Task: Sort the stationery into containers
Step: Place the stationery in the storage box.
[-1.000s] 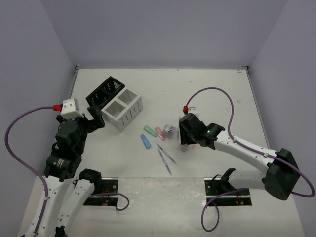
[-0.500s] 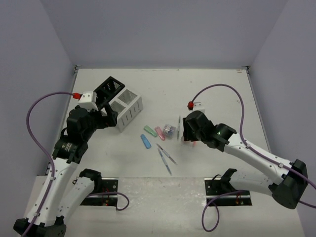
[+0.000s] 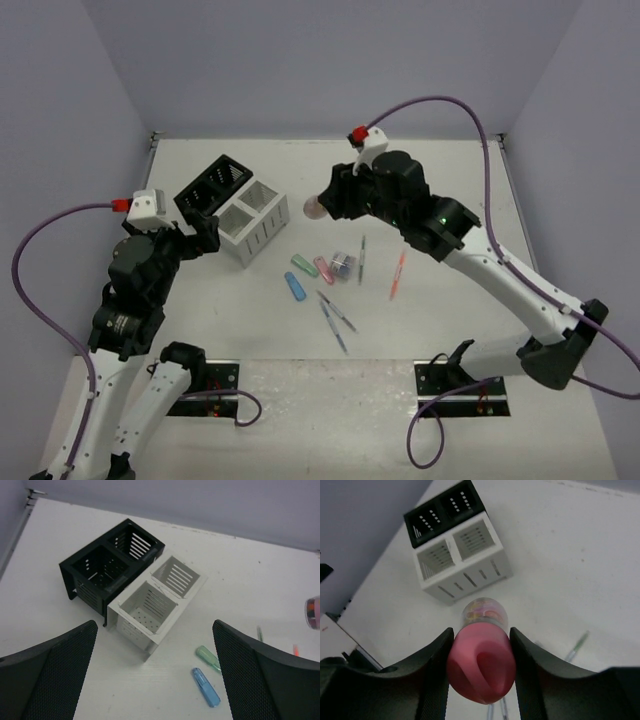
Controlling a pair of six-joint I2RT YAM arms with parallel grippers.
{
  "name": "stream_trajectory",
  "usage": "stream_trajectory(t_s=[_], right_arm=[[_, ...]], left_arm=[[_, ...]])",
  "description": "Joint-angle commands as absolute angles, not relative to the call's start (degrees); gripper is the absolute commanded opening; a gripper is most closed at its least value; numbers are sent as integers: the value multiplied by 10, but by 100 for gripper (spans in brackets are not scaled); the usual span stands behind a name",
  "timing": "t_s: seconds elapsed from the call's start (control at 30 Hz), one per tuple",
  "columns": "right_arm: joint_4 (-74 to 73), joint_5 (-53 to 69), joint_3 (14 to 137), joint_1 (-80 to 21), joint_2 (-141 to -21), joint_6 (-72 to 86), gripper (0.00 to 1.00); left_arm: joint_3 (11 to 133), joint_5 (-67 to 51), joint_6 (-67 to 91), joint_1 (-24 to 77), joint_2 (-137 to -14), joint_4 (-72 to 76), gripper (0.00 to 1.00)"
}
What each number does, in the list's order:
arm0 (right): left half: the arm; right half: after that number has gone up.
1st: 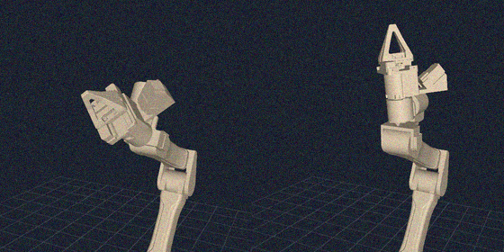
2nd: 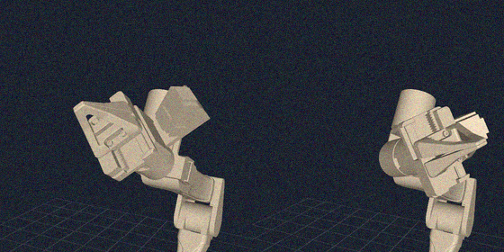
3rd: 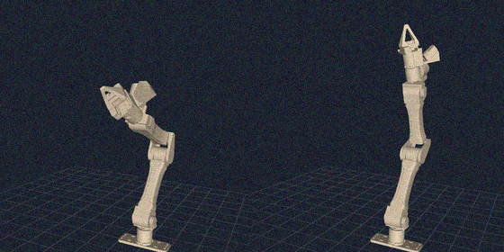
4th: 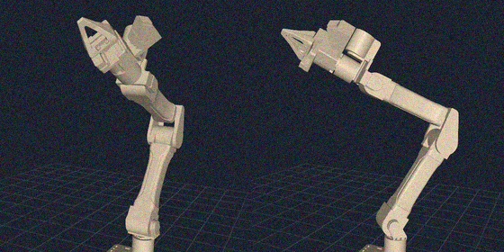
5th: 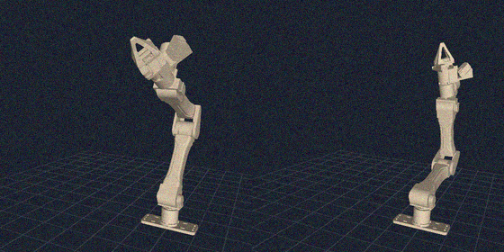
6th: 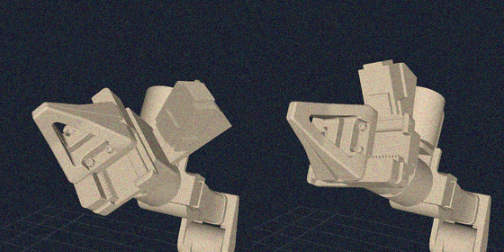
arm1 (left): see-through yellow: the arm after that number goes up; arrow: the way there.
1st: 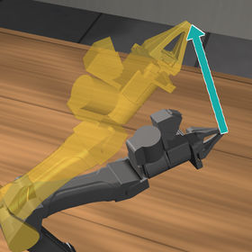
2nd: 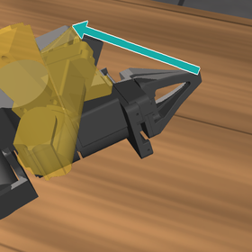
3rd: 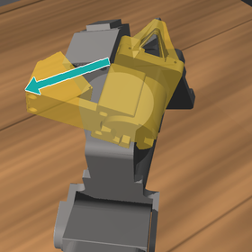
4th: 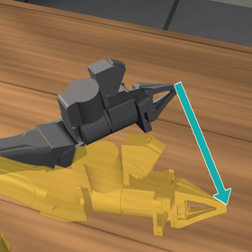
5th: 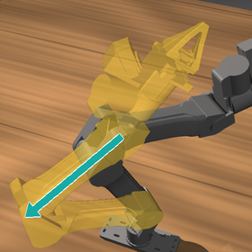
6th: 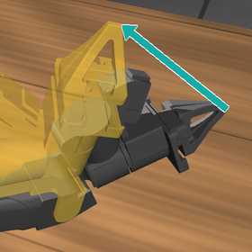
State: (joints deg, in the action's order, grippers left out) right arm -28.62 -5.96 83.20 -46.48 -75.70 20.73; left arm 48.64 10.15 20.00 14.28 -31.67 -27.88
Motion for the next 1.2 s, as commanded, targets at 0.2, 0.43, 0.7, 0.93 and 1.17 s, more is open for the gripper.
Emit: stream_trajectory(t_s=[0.2,0.43,0.7,0.93,1.17], right_arm=[[-257,3,1251,-461,-1130,103,0],[-259,3,1300,-462,-1217,75,0],[-258,17,1274,-462,-1242,68,0],[-275,19,1287,-464,-1257,63,45],[-286,9,1292,-464,-1240,57,86]], left_arm=[[446,152,196,142,-280,-258,100],[445,146,193,142,-276,-258,100],[446,133,190,141,-280,-257,100],[445,128,189,141,-280,-256,100],[443,123,188,141,-280,-258,100]])
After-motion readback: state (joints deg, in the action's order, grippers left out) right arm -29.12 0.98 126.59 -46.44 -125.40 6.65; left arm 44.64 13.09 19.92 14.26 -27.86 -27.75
